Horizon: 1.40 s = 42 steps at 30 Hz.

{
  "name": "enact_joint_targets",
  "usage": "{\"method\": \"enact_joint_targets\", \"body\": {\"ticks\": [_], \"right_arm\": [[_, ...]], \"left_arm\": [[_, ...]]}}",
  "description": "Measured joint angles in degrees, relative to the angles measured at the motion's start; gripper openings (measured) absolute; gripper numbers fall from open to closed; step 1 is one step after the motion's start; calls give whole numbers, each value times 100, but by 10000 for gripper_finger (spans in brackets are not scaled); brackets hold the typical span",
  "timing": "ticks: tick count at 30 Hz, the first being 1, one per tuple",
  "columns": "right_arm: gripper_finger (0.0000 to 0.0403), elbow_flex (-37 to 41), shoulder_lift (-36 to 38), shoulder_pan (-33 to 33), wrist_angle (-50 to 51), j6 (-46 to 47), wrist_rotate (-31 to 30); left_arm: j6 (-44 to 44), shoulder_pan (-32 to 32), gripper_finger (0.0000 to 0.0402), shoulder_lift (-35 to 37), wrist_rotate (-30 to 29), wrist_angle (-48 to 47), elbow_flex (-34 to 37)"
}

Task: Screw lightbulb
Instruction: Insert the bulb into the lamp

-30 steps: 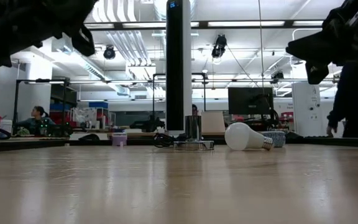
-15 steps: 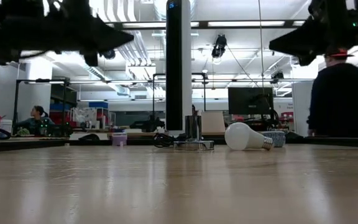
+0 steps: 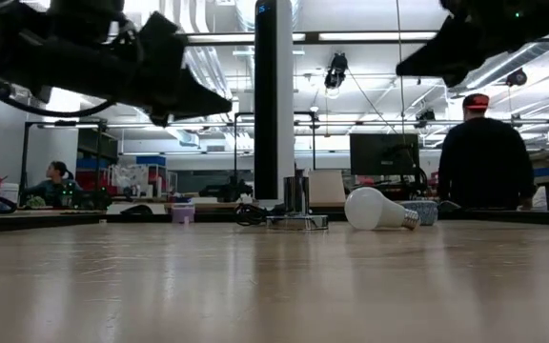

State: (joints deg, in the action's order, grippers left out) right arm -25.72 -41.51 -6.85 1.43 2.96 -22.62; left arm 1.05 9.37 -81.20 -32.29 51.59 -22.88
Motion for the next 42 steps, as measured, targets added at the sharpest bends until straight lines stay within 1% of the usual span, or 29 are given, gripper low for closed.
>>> {"method": "enact_joint_targets", "body": {"ticks": [4, 7, 9, 12, 17, 21, 28, 31, 35, 42], "right_arm": [[100, -593, -491, 0, 1272, 694, 8], [128, -935, -943, 1, 2007, 835, 9], [147, -1028, -1266, 2, 2221, 767, 5], [174, -1040, -1716, 29, 2223, 652, 9], [208, -1110, -2377, 215, 2229, 777, 80], [233, -1263, -2882, 408, 2223, 721, 359], [267, -1549, -3713, 710, 2232, 324, 557], [276, -1636, -3985, 851, 2215, 226, 799], [282, -1699, -4324, 969, 2224, 75, 822], [272, -1787, -4773, 1093, 2140, -152, 967]], "left_arm": [[-170, 0, 0, -484, -4, -162, -539], [-281, 0, 0, -742, -8, -343, -913], [-288, 0, 0, -855, -3, -456, -1098], [-274, 0, 0, -980, -46, -633, -1225], [-56, 1, 0, -1029, -491, -637, -1159], [76, 0, 0, -1014, -812, -632, -994], [341, 0, 0, -998, -879, -622, -715], [436, 0, 0, -998, -879, -595, -617], [454, 0, 0, -998, -880, -345, -450], [460, 0, 0, -998, -881, -202, -356]]}}
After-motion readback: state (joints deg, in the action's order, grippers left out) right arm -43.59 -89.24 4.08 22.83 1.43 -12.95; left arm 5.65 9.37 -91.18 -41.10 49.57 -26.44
